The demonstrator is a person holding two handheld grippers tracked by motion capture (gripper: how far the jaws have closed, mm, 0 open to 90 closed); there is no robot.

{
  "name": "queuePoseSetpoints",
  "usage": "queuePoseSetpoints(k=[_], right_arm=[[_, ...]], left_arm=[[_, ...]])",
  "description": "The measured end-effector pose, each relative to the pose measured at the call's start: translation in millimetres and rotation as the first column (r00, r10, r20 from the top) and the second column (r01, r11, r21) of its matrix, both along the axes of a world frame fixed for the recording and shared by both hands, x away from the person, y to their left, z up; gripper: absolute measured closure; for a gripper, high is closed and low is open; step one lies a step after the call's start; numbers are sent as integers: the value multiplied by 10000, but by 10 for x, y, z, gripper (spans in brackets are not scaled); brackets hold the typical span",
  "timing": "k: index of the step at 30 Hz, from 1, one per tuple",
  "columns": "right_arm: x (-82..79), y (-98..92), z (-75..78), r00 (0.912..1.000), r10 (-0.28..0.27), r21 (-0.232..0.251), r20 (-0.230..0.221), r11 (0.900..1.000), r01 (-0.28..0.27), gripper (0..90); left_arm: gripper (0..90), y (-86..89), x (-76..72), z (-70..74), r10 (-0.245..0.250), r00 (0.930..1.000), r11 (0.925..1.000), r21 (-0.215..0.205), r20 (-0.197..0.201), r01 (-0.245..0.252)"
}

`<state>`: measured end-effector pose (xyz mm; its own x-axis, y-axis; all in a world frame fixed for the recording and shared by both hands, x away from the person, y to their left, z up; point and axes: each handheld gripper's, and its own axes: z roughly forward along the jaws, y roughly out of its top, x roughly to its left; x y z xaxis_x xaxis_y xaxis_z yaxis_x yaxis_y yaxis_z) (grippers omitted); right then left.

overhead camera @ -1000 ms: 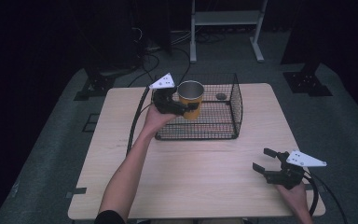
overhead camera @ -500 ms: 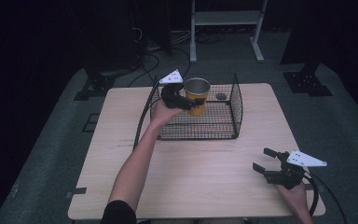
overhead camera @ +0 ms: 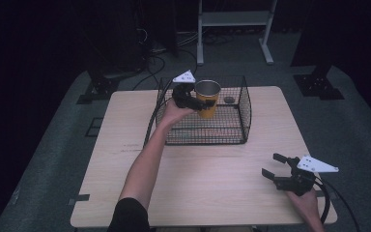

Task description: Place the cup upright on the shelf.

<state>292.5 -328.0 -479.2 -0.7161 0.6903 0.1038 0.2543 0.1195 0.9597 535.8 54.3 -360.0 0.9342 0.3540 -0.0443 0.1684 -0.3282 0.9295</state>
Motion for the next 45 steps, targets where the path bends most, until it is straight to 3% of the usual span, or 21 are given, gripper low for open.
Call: queuePoseSetpoints(k=[7, 13, 20, 24, 29, 35, 39, 41, 42, 43, 45], right_arm=[[4, -5, -1, 10000, -14, 35, -6, 10000, 14, 168], [4, -9, 2, 10000, -6, 89, -14, 10000, 6, 168], [1, -8, 3, 10000, 29, 92, 9, 10000, -29, 168], [-1, -5, 4, 10000, 45, 66, 17, 10000, -45, 168], [-2, -4, 4, 10000, 48, 65, 14, 10000, -48, 168], [-1, -6, 4, 10000, 36, 63, 38, 10000, -36, 168], [-3, -6, 5, 10000, 24, 78, 26, 10000, -25, 168], [-4, -8, 6, 10000, 19, 102, 33, 9999, -20, 168], [-4, -8, 6, 10000, 19, 102, 33, 9999, -20, 168], [-4, -8, 5, 10000, 14, 92, 34, 10000, -14, 168], [-4, -7, 5, 10000, 15, 86, 30, 10000, -15, 168]], left_arm=[[147, -36, 60, -91, 155, 9999, 9984, 539, 6, -155], [147, -98, 119, -118, 50, 9998, 9922, 1249, -186, -26], [146, -162, 149, -177, -40, 9994, 9866, 1626, -332, 94], [145, -187, 161, -237, -82, 9989, 9771, 2122, -453, 176], [145, -211, 165, -275, -134, 9991, 9708, 2387, -394, 225], [145, -234, 176, -353, -237, 9979, 9500, 3096, -607, 414], [145, -233, 185, -383, -209, 9965, 9485, 3134, -811, 454], [145, -241, 188, -408, -227, 9963, 9348, 3516, -835, 507], [145, -241, 188, -408, -227, 9963, 9348, 3516, -835, 507], [145, -239, 190, -411, -274, 9963, 9289, 3661, -818, 556], [145, -252, 184, -439, -222, 9956, 9246, 3771, -910, 550]])
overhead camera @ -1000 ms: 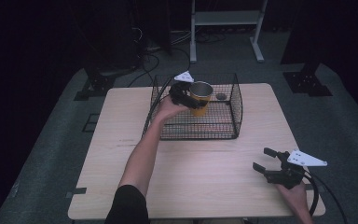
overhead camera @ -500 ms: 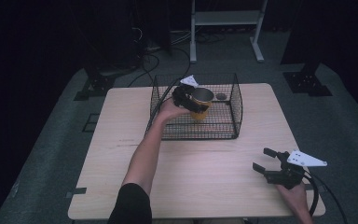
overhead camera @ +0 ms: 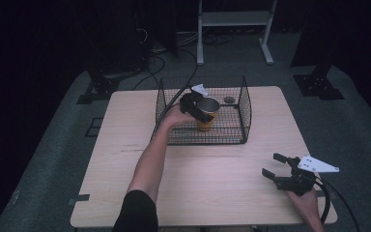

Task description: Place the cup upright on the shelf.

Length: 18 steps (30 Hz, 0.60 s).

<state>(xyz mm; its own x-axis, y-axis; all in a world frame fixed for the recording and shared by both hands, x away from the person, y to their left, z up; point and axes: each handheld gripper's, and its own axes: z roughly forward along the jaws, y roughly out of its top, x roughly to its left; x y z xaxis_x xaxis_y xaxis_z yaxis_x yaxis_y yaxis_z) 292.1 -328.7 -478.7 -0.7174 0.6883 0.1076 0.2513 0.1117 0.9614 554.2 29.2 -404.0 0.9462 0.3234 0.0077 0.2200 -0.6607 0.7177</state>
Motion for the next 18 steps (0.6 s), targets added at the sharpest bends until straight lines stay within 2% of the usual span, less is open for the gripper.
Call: queuePoseSetpoints(k=[4, 8, 12, 13, 15, 18], right_arm=[[-3, -2, 2, 10000, -9, 17, 26, 10000, 9, 169], [-3, -3, 3, 10000, -7, 33, 28, 10000, 7, 169], [-5, -2, 3, 10000, 8, 30, 30, 10000, -8, 169], [-5, -2, 3, 10000, 8, 30, 30, 10000, -8, 169], [-4, 1, 2, 10000, 22, 16, 25, 10000, -22, 169], [-4, 1, 2, 10000, 19, 24, 24, 10000, -19, 169]], left_arm=[[145, 11, 6, -9, 37, 9999, 10000, -27, -95, -37], [144, 13, -1, -4, -13, 10000, 9999, 136, -35, 14], [111, 24, -2, -5, 228, 9996, 9997, 70, -165, -227], [111, 30, 1, -3, 251, 9996, 9996, 161, -104, -249], [69, 27, -3, -16, 426, 9989, 9990, 111, -189, -424], [68, 41, -3, -21, 511, 9985, 9987, 59, -200, -510]])
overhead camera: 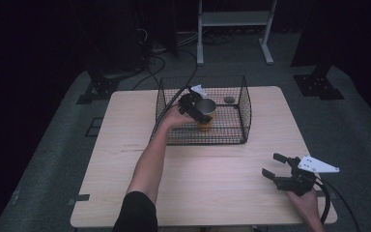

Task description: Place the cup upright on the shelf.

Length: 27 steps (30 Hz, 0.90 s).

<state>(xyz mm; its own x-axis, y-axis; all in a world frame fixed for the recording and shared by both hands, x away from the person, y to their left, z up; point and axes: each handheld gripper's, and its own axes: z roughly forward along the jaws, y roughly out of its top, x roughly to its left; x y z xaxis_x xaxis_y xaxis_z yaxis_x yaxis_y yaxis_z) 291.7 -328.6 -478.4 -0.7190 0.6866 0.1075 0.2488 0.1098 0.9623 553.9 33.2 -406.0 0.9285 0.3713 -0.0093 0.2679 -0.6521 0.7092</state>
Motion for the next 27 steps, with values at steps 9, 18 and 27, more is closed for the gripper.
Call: queuePoseSetpoints(k=[9, 18, 27], right_arm=[[-1, 2, 0, 10000, 12, -21, -12, 10000, -12, 169], [2, 5, -1, 10000, 41, -40, -38, 10000, -41, 169], [2, 6, -2, 10000, 43, -41, -42, 10000, -43, 169]], left_arm=[[61, 6, -20, 74, 46, 9994, 10000, -69, 348, -43], [46, -2, -44, 182, 161, 9974, 9986, -512, 696, -126], [46, 17, -71, 275, 270, 9950, 9971, -728, 959, -200]])
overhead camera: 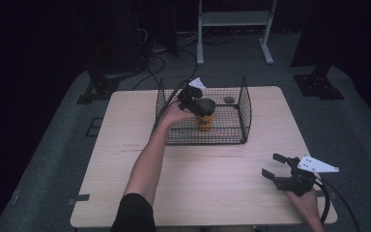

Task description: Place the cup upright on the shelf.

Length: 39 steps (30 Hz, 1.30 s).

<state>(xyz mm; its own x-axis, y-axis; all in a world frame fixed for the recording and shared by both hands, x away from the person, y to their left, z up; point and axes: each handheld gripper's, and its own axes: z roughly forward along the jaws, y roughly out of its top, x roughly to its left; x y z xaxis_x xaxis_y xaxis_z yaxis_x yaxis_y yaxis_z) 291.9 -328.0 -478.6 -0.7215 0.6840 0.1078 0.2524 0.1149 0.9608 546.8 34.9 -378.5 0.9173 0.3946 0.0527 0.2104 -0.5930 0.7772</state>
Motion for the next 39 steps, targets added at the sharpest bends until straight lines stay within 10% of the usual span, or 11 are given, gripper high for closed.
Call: queuePoseSetpoints(k=[39], right_arm=[[-4, 12, -2, 10000, 17, -104, -5, 9999, -17, 169]], left_arm=[[46, 136, -434, 377, -449, 9958, 9901, -1291, 798, 550]])
